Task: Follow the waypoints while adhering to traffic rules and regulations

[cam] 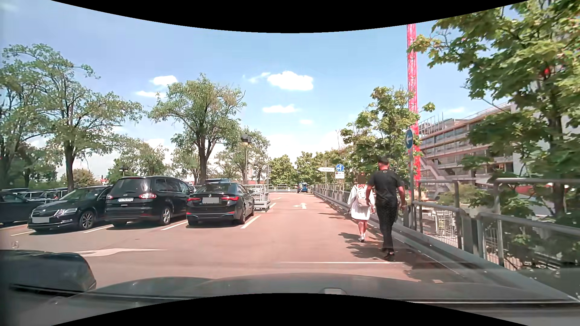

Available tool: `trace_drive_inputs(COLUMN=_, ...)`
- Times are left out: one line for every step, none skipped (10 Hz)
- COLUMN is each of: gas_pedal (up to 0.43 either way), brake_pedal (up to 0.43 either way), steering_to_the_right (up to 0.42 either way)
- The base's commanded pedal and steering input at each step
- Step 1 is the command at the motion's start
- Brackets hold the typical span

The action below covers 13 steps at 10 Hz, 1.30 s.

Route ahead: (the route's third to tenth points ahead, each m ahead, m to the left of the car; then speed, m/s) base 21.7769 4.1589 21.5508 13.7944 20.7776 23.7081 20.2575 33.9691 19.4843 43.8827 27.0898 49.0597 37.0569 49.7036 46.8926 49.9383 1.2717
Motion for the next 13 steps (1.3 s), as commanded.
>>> trace_drive_inputs(gas_pedal=0.000, brake_pedal=0.000, steering_to_the_right=-0.047)
trace_drive_inputs(gas_pedal=0.000, brake_pedal=0.000, steering_to_the_right=-0.044)
trace_drive_inputs(gas_pedal=0.000, brake_pedal=0.000, steering_to_the_right=-0.045)
trace_drive_inputs(gas_pedal=0.000, brake_pedal=0.000, steering_to_the_right=-0.049)
trace_drive_inputs(gas_pedal=0.000, brake_pedal=0.000, steering_to_the_right=-0.051)
trace_drive_inputs(gas_pedal=0.000, brake_pedal=0.000, steering_to_the_right=-0.055)
trace_drive_inputs(gas_pedal=0.000, brake_pedal=0.000, steering_to_the_right=-0.057)
trace_drive_inputs(gas_pedal=0.000, brake_pedal=0.000, steering_to_the_right=-0.057)
trace_drive_inputs(gas_pedal=0.000, brake_pedal=0.000, steering_to_the_right=-0.057)
trace_drive_inputs(gas_pedal=0.000, brake_pedal=0.000, steering_to_the_right=-0.057)
trace_drive_inputs(gas_pedal=0.000, brake_pedal=0.000, steering_to_the_right=-0.056)
trace_drive_inputs(gas_pedal=0.000, brake_pedal=0.000, steering_to_the_right=-0.057)
trace_drive_inputs(gas_pedal=0.000, brake_pedal=0.000, steering_to_the_right=-0.056)
